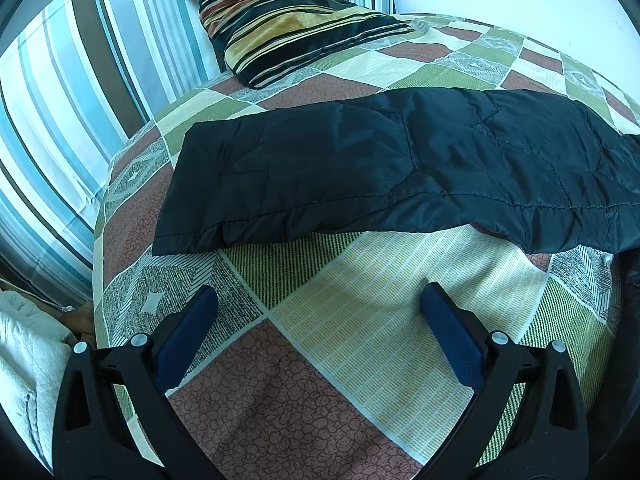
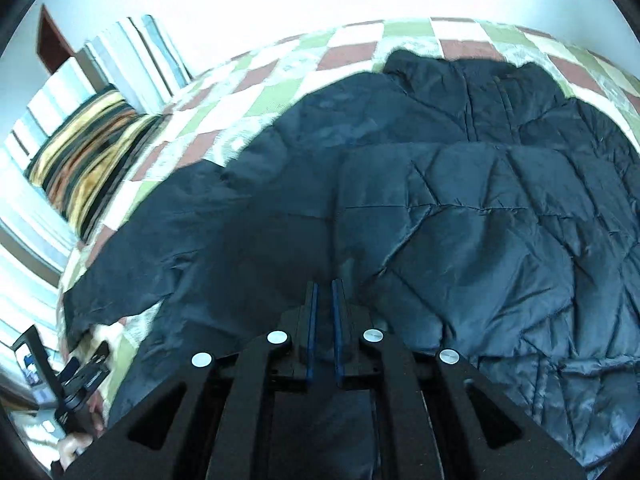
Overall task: Fold large clothes
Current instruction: 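Lift the gripped jacket side with the right tool and fold it over the body, then lower the folded side onto the jacket and open the right tool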
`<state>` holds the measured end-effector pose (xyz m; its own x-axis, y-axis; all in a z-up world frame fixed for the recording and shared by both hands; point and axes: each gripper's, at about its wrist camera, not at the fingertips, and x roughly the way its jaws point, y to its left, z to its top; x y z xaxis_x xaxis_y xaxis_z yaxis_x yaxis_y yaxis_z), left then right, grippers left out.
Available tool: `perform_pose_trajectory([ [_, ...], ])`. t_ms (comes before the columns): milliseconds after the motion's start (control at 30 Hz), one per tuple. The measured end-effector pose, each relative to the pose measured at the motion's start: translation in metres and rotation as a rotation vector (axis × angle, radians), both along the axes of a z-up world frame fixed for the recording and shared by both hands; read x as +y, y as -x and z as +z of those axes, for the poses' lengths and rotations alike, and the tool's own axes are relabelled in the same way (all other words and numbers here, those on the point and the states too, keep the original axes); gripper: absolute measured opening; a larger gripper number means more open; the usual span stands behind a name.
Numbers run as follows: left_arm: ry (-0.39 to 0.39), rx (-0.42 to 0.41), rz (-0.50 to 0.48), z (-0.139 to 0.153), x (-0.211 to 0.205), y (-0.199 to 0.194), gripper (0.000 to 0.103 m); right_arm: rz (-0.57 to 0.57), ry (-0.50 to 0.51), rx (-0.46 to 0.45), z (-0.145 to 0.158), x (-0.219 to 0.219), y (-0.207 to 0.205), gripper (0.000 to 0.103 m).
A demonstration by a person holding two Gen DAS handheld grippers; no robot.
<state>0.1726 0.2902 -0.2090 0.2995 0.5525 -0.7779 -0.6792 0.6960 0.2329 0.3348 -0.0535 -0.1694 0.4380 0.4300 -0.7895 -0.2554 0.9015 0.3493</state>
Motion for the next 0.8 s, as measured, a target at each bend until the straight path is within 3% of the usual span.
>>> perform_pose_trajectory([
  [133, 0.001, 0.000, 0.000, 0.000, 0.000, 0.000, 0.101, -0.046, -0.040, -0.061, 0.028, -0.041, 0.015, 0.008],
  [267, -0.001, 0.001, 0.000, 0.000, 0.000, 0.000, 0.101, -0.214, 0.017, -0.105, 0.042, -0.122, 0.017, 0.008],
  [367, -0.001, 0.001, 0.000, 0.000, 0.000, 0.000, 0.101, -0.390, 0.107, -0.088, 0.033, -0.192, 0.014, 0.008],
  [500, -0.002, 0.002, 0.000, 0.000, -0.001, 0.000, 0.101, -0.521, 0.190, -0.009, 0.005, -0.253, 0.014, 0.008],
  [633, -0.007, 0.007, 0.000, 0.001, -0.001, -0.001, 0.101, -0.500, 0.181, 0.076, -0.038, -0.268, 0.007, 0.004],
  [800, -0.018, 0.013, 0.000, 0.001, -0.001, -0.001, 0.101, -0.491, 0.266, 0.019, -0.019, -0.252, 0.006, 0.004],
])
